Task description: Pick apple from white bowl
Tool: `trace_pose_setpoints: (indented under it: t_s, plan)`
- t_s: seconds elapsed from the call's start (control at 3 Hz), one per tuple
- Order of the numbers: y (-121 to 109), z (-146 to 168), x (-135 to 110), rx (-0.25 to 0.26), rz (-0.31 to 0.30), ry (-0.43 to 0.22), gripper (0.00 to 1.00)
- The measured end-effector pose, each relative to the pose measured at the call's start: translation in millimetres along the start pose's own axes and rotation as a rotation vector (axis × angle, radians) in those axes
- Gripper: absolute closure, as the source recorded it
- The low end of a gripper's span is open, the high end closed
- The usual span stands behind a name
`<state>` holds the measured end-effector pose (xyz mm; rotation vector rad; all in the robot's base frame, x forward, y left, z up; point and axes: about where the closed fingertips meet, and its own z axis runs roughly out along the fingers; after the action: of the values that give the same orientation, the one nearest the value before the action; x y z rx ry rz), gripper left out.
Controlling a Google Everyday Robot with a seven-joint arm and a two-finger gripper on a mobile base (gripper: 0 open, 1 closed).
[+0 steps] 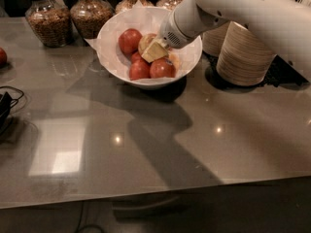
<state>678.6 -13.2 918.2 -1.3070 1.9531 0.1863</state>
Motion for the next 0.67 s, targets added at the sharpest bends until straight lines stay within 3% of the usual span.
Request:
trace_pose_setpoints:
  t_s: [0.67]
  plan:
    - [3.6, -9.5, -3.9, -0.013, -0.051, -0.028, 1.00]
